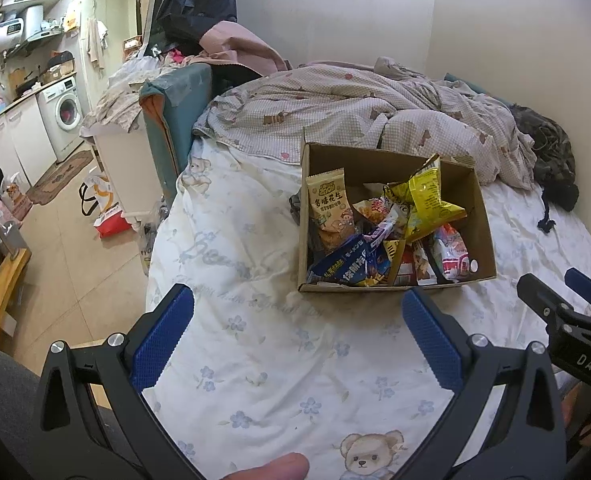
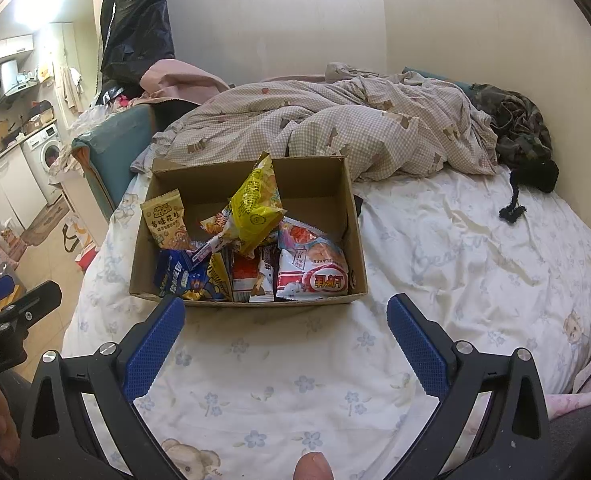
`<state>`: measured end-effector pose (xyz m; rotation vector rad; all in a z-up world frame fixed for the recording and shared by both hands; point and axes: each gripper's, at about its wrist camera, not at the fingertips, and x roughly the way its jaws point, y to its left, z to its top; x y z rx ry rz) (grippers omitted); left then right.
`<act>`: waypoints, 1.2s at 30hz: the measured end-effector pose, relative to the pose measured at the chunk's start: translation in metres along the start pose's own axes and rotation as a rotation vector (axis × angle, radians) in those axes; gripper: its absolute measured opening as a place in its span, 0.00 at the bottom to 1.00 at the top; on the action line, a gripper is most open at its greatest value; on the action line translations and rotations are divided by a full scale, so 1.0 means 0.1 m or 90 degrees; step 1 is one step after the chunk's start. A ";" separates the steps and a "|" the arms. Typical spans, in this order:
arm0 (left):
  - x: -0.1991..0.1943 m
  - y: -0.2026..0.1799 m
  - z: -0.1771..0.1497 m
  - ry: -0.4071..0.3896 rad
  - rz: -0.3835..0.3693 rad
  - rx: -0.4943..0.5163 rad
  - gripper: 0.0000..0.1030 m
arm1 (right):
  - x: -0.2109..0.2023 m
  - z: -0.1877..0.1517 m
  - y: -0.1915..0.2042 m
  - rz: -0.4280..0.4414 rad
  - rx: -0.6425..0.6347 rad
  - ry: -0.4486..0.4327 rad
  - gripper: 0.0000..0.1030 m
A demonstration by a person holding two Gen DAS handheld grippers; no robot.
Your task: Organize snacks
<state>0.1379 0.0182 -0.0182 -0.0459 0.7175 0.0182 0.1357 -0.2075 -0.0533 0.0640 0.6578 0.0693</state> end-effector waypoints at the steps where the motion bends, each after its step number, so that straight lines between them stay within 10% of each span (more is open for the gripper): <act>1: 0.00 0.00 0.00 -0.001 0.000 0.000 1.00 | 0.00 0.00 0.00 0.000 0.000 -0.001 1.00; 36: 0.01 0.00 0.00 0.008 -0.006 -0.004 1.00 | -0.04 0.02 -0.03 -0.003 0.033 0.001 1.00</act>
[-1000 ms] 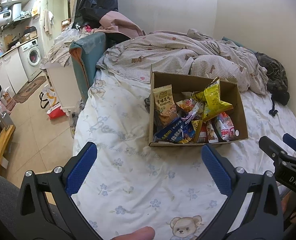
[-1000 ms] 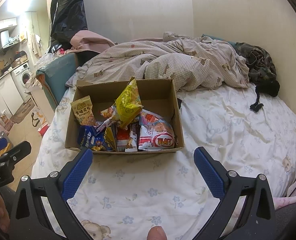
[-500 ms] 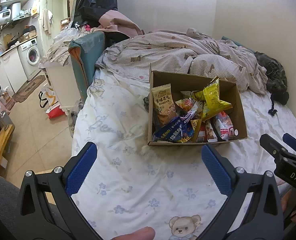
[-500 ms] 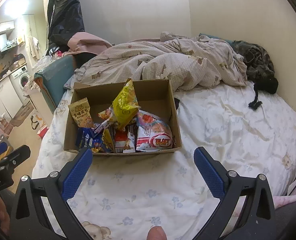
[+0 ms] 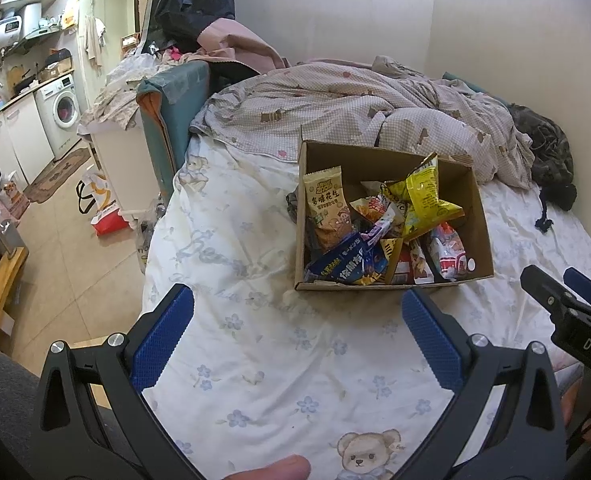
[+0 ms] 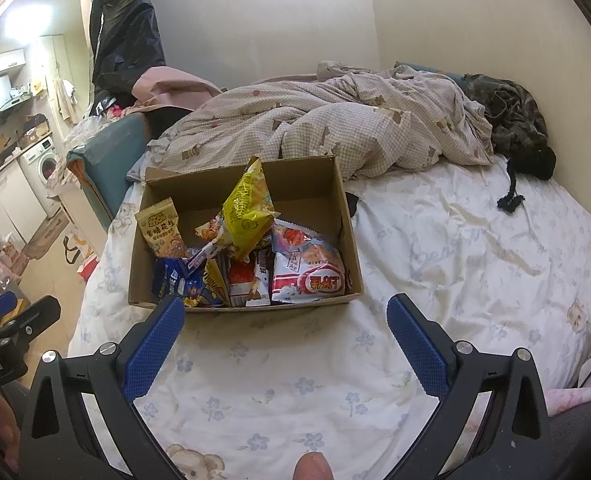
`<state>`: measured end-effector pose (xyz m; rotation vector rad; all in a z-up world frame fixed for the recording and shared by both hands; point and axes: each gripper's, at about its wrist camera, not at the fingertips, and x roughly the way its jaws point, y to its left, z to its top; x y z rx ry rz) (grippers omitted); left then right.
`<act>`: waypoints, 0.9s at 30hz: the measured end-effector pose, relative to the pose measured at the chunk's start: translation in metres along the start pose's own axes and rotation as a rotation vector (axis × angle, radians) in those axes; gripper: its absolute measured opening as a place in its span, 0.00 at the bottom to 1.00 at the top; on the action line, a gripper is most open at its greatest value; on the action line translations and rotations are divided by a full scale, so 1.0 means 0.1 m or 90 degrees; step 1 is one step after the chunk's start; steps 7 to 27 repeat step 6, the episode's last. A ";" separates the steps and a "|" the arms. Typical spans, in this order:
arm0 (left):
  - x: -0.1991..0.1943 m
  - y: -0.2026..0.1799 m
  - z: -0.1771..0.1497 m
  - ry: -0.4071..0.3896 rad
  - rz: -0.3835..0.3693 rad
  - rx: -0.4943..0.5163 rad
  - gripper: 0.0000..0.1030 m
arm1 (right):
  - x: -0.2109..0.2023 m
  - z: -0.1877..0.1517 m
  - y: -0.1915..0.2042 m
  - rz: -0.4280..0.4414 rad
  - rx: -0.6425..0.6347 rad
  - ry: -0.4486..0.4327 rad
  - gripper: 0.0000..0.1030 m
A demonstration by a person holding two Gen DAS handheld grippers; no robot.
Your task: Organize snacks
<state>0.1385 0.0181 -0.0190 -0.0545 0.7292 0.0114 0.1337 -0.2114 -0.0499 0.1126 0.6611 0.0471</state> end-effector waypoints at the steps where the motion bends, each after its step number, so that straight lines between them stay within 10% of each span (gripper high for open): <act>1: 0.01 0.00 0.00 0.002 0.001 0.000 1.00 | 0.01 0.00 0.00 0.000 0.002 0.003 1.00; 27: 0.03 0.00 -0.01 0.010 -0.006 -0.006 1.00 | 0.02 -0.02 0.00 0.001 0.010 0.005 1.00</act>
